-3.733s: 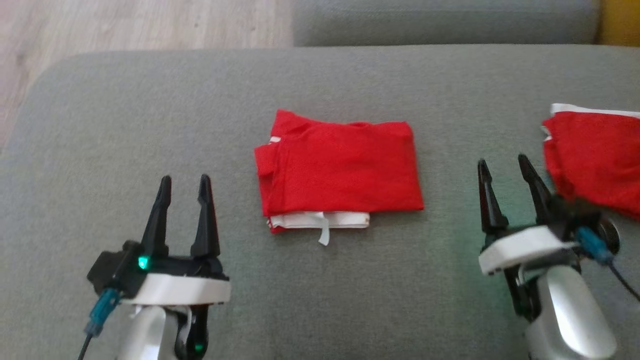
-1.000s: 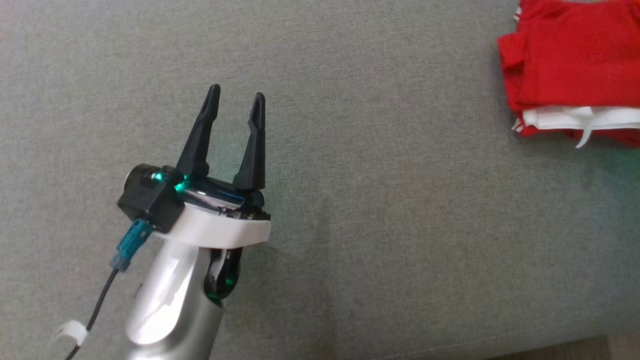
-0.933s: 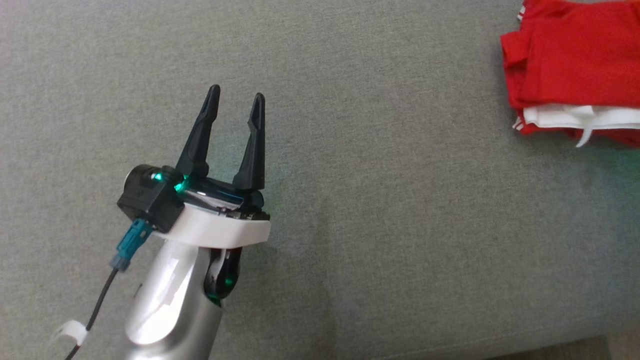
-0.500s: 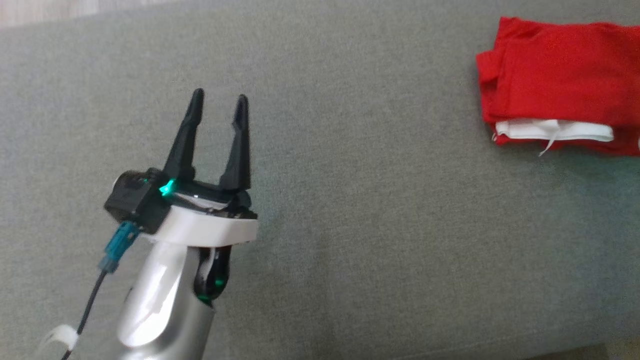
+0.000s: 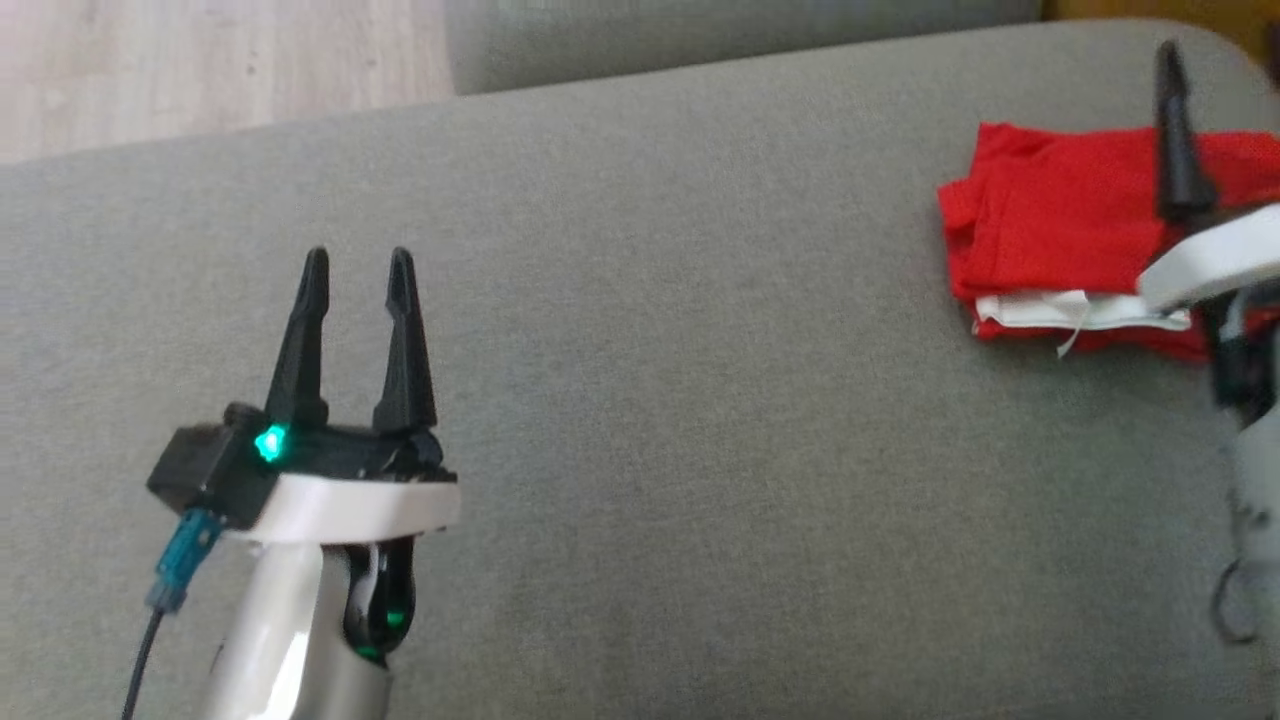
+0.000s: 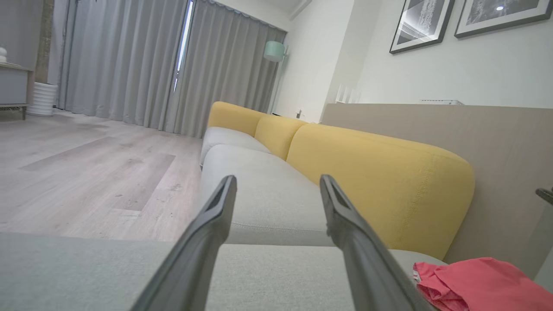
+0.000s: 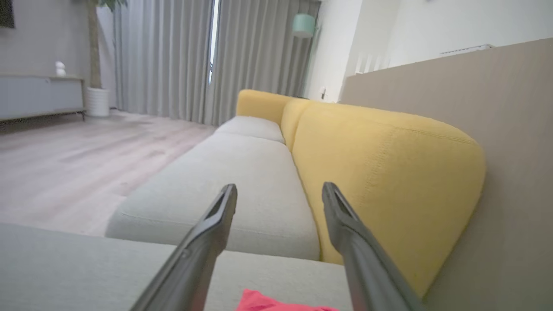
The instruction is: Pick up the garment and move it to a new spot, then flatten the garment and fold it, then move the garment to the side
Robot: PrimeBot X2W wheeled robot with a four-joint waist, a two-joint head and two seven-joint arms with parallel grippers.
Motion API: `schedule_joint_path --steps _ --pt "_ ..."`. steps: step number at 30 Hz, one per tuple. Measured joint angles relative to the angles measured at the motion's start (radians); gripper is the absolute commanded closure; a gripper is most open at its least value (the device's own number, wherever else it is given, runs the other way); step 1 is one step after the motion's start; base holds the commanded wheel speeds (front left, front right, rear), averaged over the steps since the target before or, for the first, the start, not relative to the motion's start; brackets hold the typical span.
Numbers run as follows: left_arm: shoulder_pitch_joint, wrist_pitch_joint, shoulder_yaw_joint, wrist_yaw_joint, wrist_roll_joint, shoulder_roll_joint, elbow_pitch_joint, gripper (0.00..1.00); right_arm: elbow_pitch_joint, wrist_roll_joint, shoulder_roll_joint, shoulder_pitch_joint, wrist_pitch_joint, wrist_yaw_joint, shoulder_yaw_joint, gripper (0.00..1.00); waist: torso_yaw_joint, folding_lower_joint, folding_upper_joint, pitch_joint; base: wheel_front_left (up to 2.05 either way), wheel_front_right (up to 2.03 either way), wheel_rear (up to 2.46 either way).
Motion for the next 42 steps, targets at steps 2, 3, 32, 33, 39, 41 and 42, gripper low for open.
schedule_joint_path --steps 2,3,32,33,39,41,42 --pt "0.022 0.000 0.004 0.000 0.000 0.000 -0.001 0.00 -0.048 0.014 0.046 0.048 0.000 0.000 -0.018 0.00 0.010 0.0000 0.0000 -0.018 0.00 0.00 0.00" --pt "0.035 0.000 0.004 0.001 -0.001 0.000 0.000 0.00 -0.068 0.022 0.073 0.075 0.000 0.000 -0.030 0.00 0.015 0.0000 0.0000 -0.026 0.00 0.00 0.00" --pt "0.191 0.000 0.025 0.000 -0.073 0.002 0.059 0.00 -0.083 0.133 0.281 0.441 -0.107 0.000 -0.079 0.00 0.077 0.0002 0.0000 -0.113 0.00 0.00 0.00" --pt "0.191 0.000 0.028 0.000 -0.073 0.002 0.059 0.00 -0.081 0.133 0.281 0.441 -0.107 0.000 -0.079 0.00 0.076 0.0002 0.0000 -0.113 0.00 0.00 0.00" --pt "0.190 0.000 0.028 0.001 -0.081 0.002 0.064 0.00 -0.078 0.133 0.281 0.441 -0.112 0.000 -0.077 0.00 0.073 0.0002 0.0000 -0.116 0.00 0.00 0.00" --pt "0.190 0.000 0.029 0.001 -0.081 0.002 0.064 0.00 -0.076 0.133 0.281 0.441 -0.115 0.000 -0.077 0.00 0.073 0.0002 0.0000 -0.118 0.00 0.00 0.00" --pt "0.190 0.000 0.029 0.001 -0.081 0.002 0.064 0.00 -0.072 0.133 0.281 0.441 -0.115 0.000 -0.075 0.00 0.073 0.0002 0.0000 -0.119 0.00 0.00 0.00"
